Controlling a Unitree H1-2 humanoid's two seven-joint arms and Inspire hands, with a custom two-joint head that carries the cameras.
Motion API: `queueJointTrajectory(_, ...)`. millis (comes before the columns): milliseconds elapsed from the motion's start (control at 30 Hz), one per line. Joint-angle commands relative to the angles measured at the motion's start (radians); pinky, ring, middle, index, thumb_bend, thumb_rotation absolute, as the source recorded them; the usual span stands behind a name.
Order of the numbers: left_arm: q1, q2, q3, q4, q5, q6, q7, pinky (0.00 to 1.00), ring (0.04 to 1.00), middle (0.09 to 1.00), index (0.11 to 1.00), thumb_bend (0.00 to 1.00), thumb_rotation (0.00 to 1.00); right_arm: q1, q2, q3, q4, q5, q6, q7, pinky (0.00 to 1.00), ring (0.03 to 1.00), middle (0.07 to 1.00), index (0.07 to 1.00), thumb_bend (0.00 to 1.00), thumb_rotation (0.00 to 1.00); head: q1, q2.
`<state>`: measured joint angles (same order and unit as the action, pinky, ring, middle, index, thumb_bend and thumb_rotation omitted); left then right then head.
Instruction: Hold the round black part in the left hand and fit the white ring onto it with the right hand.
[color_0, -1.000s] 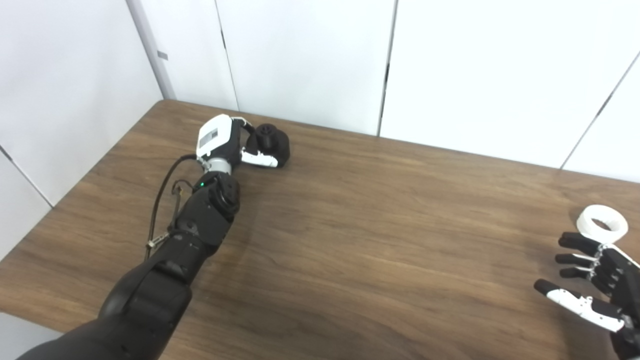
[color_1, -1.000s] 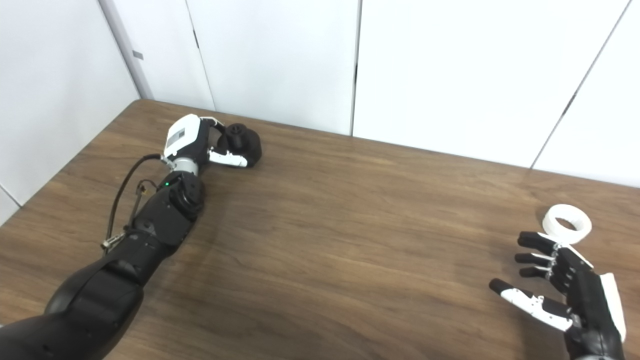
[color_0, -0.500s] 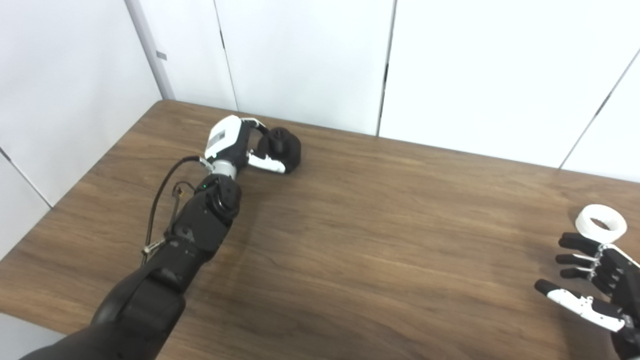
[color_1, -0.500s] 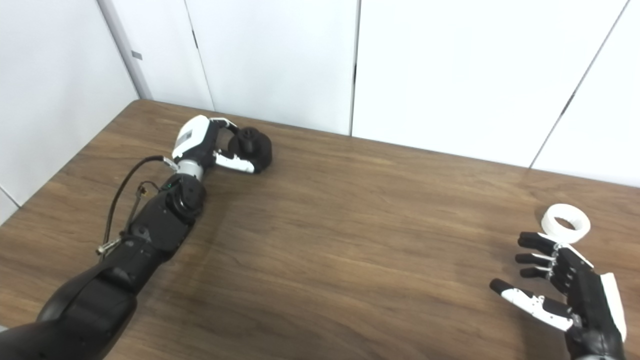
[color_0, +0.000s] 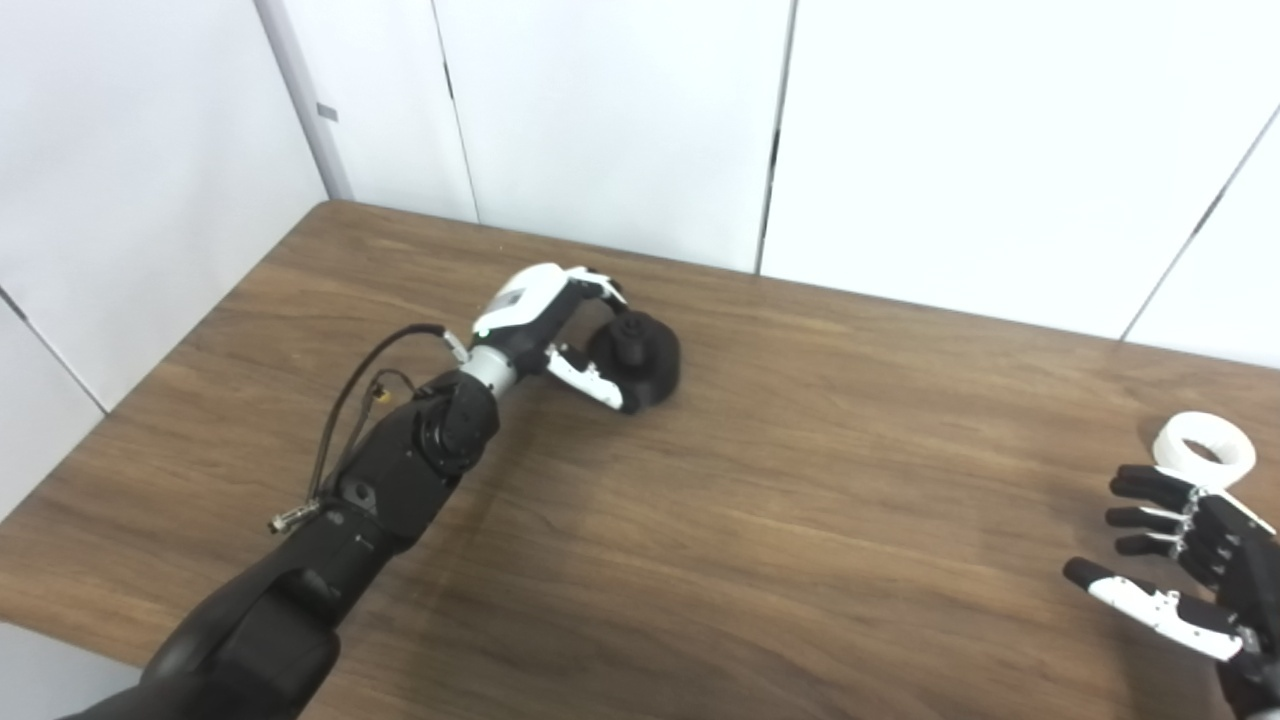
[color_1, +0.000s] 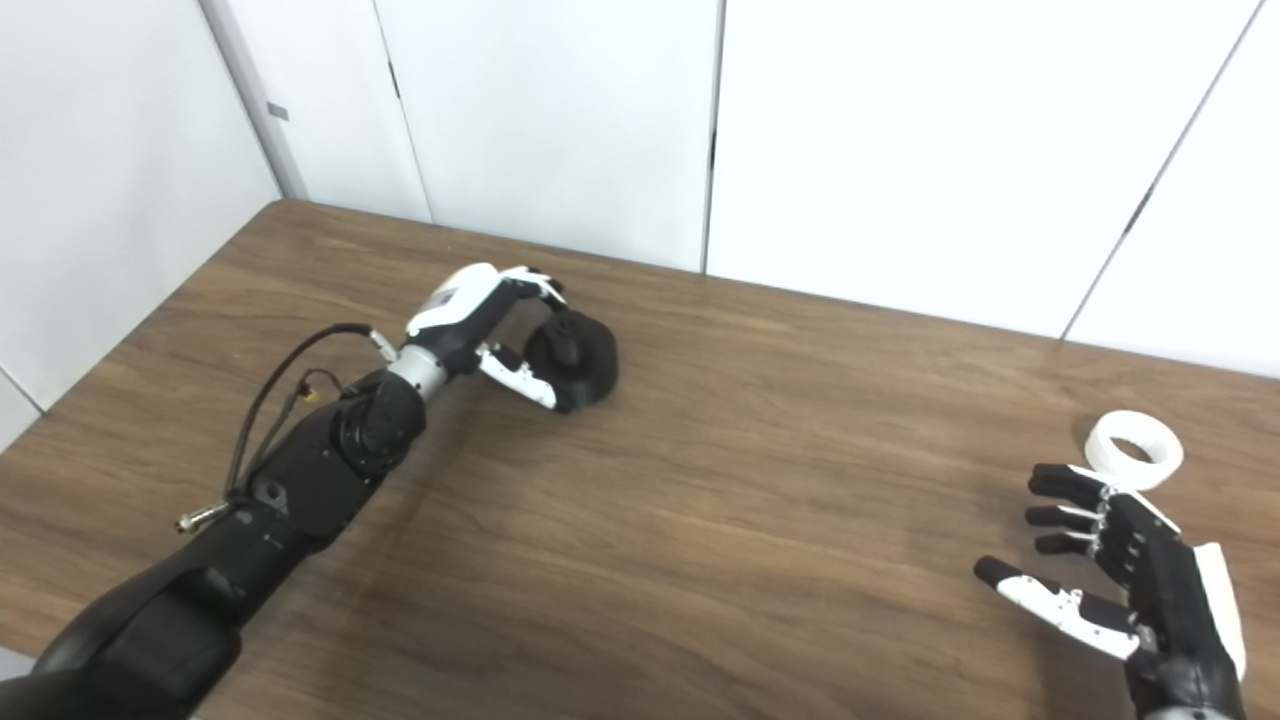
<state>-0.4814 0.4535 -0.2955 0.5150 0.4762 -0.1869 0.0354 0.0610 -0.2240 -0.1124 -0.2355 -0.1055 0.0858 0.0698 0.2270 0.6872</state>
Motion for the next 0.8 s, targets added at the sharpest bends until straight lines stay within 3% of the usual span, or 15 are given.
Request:
queueJointTrajectory(0, 0.01, -0.002, -0.033, -0.053, 0.02, -0.014, -0.063, 0.93, 0.958, 0.877, 0.486, 0.52, 0.08, -0.028, -0.012, -0.004, -0.029, -0.002, -0.031, -0.01, 0.54, 0.631, 0.704, 0.684, 0.66, 0.07, -0.004, 0.002)
queueJointTrajectory(167, 0.044, -0.034, -0.074, -0.144, 0.002, -0.005, -0.157, 0.93, 0.977, 0.893, 0.487, 0.52, 0.07, -0.027, -0.008, -0.005, -0.047, 0.002, -0.008, -0.009, 0.55, 0.641, 0.708, 0.686, 0.66, 0.07, -0.014, 0.004)
queueJointTrajectory(400, 0.074, -0.079, -0.125, -0.201, 0.002, -0.066, -0.215, 0.92, 0.99, 0.9, 0.486, 0.52, 0.08, -0.032, -0.007, -0.009, -0.041, 0.014, -0.015, -0.009, 0.55, 0.636, 0.711, 0.69, 0.66, 0.08, -0.024, 0.006)
queueJointTrajectory(767, 0.126, -0.148, -0.236, -0.334, 0.031, -0.094, -0.304, 0.93, 1.0, 0.908, 0.487, 0.52, 0.08, -0.038, -0.007, -0.007, -0.039, 0.015, -0.023, -0.009, 0.55, 0.644, 0.714, 0.687, 0.65, 0.07, -0.034, 0.014)
